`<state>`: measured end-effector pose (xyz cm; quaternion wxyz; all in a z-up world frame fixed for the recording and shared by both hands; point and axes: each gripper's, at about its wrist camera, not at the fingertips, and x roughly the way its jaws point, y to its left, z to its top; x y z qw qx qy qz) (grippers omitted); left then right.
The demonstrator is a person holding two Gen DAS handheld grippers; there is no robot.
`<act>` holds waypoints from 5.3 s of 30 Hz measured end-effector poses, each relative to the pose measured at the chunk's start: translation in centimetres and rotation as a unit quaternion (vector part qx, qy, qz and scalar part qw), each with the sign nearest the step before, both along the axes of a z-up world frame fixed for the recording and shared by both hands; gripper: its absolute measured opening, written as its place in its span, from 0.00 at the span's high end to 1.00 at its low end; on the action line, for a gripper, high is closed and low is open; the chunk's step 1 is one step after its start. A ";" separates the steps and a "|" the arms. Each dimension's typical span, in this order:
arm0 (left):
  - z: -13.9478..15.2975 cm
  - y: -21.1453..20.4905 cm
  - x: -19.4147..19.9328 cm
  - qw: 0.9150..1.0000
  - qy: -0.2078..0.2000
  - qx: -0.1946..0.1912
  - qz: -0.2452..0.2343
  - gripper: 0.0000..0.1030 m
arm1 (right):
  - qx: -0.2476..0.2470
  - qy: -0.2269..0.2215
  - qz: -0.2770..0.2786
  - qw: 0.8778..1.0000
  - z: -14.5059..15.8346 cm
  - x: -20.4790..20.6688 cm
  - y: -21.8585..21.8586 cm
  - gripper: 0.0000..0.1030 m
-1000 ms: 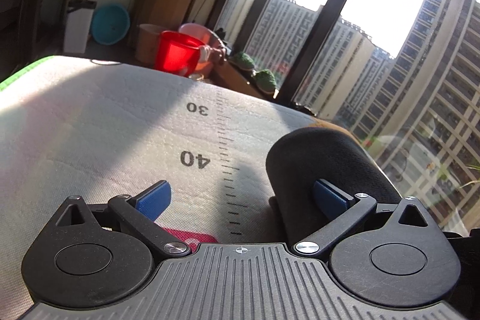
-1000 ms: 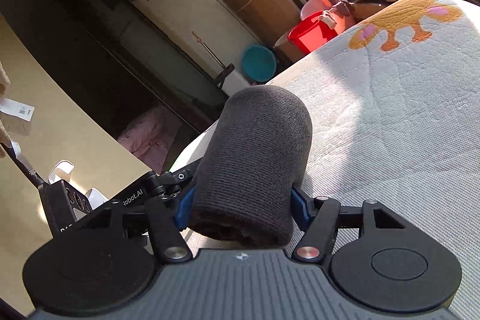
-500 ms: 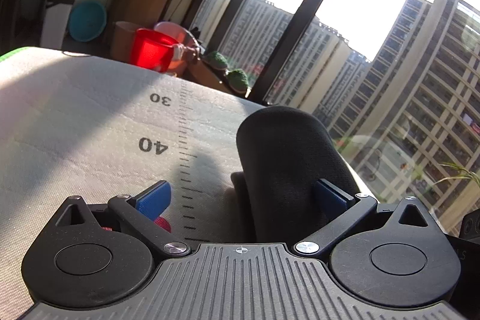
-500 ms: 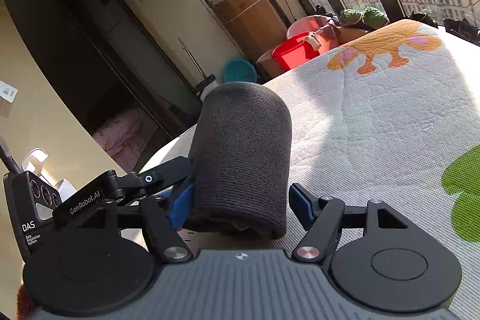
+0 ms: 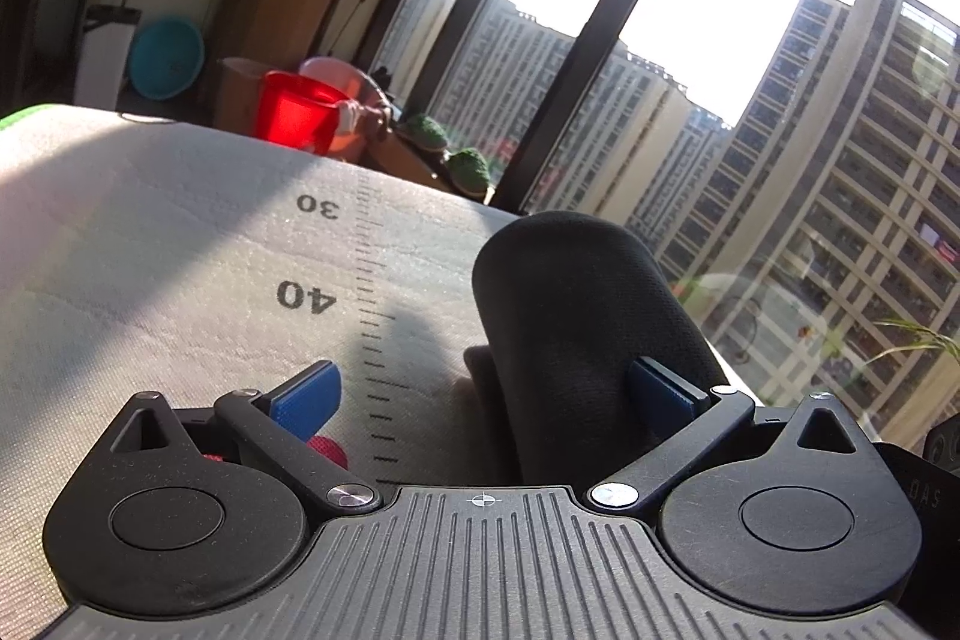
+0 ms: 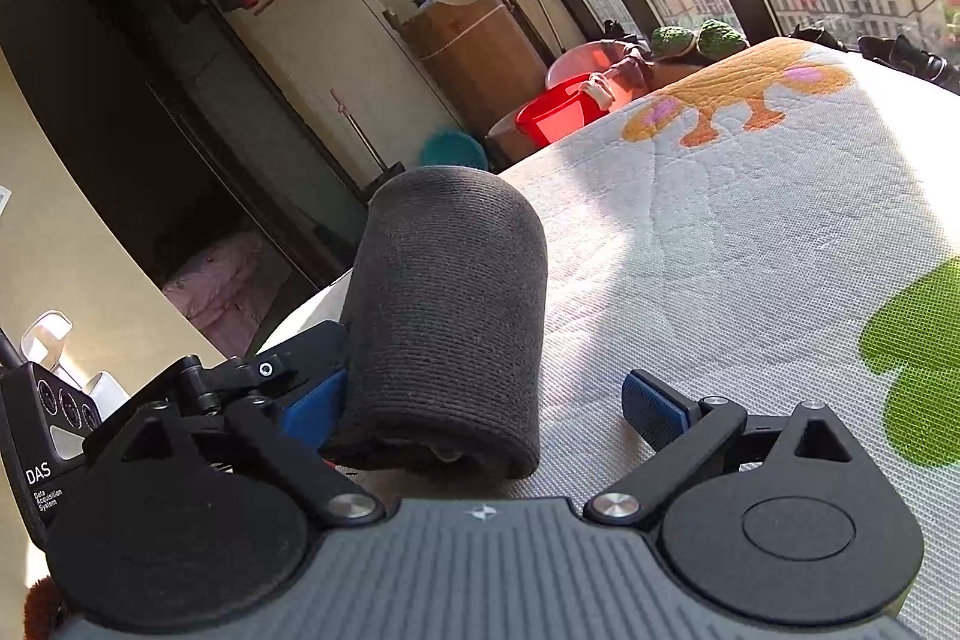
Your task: Fold clothes
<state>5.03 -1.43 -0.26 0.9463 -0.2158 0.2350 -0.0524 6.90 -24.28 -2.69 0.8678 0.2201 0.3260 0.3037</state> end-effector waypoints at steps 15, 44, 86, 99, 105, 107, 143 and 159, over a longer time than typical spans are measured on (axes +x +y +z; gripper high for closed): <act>-0.3 0.3 0.2 1.000 0.004 -0.015 -0.003 0.00 | 0.006 0.004 -0.009 1.000 -0.4 0.2 -0.1 0.00; 0.0 -0.3 -0.3 1.000 -0.006 0.004 0.011 0.00 | -0.072 -0.122 -0.028 0.990 5.6 -1.6 -1.2 0.81; -0.2 -0.3 0.5 0.999 0.015 -0.022 -0.047 0.12 | 0.077 0.055 0.047 0.994 0.0 5.6 -0.4 0.30; 1.1 -1.9 1.0 0.997 -0.014 0.063 -0.031 0.11 | -0.021 -0.016 0.036 0.999 3.2 4.4 0.5 0.46; 1.1 -1.1 -0.5 0.997 -0.013 0.073 0.001 0.11 | -0.068 -0.174 0.000 0.982 8.3 1.6 2.1 0.74; 1.1 -1.0 -0.5 0.998 -0.013 0.069 0.001 0.11 | -0.083 -0.171 0.026 0.981 8.4 2.3 4.0 0.75; 0.9 -1.9 1.3 0.999 -0.010 0.008 -0.040 0.34 | -0.129 -0.111 0.047 0.984 3.9 0.6 2.6 0.56; 1.8 -1.9 -0.9 0.999 -0.018 0.026 -0.033 0.34 | -0.111 -0.112 0.007 0.987 4.1 -0.5 0.3 0.42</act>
